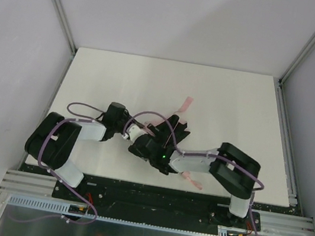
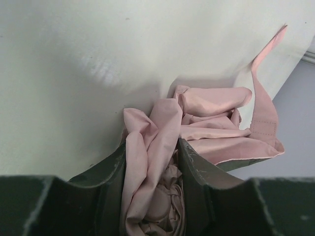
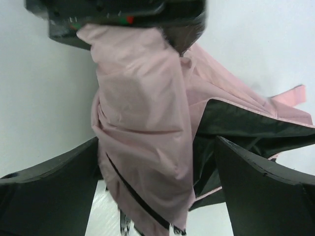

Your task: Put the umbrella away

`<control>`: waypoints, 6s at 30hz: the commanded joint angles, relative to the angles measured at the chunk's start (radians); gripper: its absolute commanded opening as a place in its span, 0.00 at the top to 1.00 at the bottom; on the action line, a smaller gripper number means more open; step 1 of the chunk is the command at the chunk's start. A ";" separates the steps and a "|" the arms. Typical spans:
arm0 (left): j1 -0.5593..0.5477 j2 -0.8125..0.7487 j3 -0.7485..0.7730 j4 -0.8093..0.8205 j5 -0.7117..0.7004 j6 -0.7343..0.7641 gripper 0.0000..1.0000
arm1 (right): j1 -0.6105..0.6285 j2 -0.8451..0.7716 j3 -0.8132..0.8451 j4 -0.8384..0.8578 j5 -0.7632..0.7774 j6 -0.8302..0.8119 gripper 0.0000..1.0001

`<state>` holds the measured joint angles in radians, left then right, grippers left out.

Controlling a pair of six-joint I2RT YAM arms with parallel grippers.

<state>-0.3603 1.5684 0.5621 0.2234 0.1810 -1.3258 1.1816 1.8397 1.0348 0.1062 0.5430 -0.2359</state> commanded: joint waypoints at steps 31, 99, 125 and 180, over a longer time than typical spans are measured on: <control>0.067 -0.113 -0.011 -0.021 0.069 0.179 0.01 | -0.216 0.073 0.015 0.125 -0.548 0.266 1.00; 0.014 0.004 0.031 -0.160 0.109 0.084 1.00 | 0.023 0.232 0.104 0.234 0.355 -0.210 0.31; 0.009 0.038 0.024 -0.001 0.116 0.117 0.19 | -0.295 0.057 0.057 0.151 -0.867 0.182 1.00; 0.017 0.023 -0.003 -0.009 0.108 0.132 0.96 | -0.072 0.201 0.153 -0.005 0.071 -0.014 0.97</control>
<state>-0.3500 1.6173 0.5652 0.3237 0.3172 -1.2667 1.1526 2.0300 1.1732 0.1055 0.6750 -0.3317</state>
